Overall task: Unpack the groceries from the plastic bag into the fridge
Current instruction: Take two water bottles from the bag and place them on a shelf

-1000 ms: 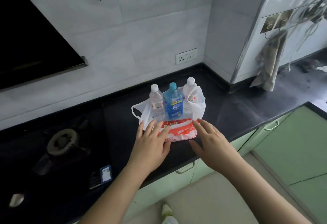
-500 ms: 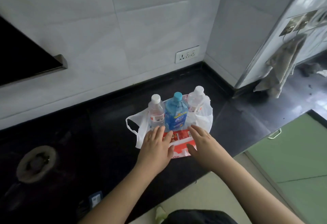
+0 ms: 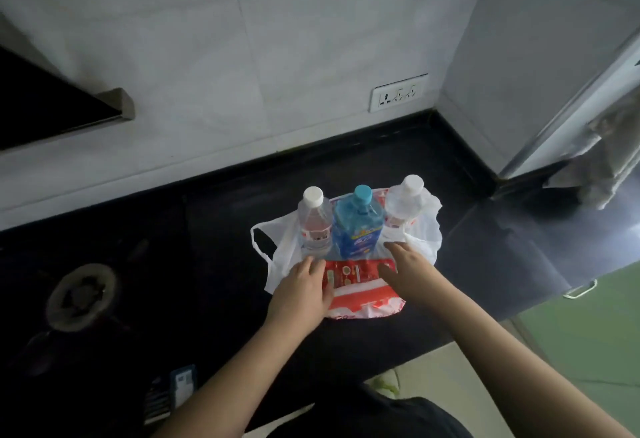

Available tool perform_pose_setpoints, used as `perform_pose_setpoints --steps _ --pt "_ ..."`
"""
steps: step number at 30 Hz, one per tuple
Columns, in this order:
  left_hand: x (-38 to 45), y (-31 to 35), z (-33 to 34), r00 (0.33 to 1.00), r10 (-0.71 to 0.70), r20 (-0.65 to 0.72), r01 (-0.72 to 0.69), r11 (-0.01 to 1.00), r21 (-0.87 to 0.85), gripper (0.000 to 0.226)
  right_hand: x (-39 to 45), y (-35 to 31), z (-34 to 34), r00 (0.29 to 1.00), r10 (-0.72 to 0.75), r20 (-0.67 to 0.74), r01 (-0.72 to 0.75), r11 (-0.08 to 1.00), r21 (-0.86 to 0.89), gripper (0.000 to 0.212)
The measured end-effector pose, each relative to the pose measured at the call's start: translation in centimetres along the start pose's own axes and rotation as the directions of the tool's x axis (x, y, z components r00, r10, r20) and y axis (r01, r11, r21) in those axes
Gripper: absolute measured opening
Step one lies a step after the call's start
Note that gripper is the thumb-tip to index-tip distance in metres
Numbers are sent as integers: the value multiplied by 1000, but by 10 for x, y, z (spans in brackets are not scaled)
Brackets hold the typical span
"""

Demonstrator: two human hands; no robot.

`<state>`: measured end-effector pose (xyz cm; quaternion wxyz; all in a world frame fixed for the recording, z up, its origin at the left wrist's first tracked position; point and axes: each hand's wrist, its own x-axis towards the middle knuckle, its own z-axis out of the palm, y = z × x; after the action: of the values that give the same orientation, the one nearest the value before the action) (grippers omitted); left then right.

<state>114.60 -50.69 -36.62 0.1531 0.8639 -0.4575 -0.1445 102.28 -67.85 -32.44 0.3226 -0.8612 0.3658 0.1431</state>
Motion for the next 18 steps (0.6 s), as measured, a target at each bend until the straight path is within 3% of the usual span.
perform_pose_setpoints --steps 7,10,12,14,18 --pt "17 -1 3 949 -304 86 314 938 -144 38 29 28 -12 986 159 -40 -154 981 114 58" --pt "31 -6 9 905 -412 107 425 867 -260 63 40 33 -10 975 218 -37 -202 946 254 66" --pt "39 -7 12 904 -422 73 412 810 -418 80 47 35 -7 970 233 -66 -194 912 361 61" --pt "46 -9 16 906 -422 29 370 758 -538 83 53 34 -4 969 225 -98 -156 874 461 54" --pt "58 -15 23 876 -480 41 388 653 -650 88 63 36 2 948 266 -176 -111 792 600 53"
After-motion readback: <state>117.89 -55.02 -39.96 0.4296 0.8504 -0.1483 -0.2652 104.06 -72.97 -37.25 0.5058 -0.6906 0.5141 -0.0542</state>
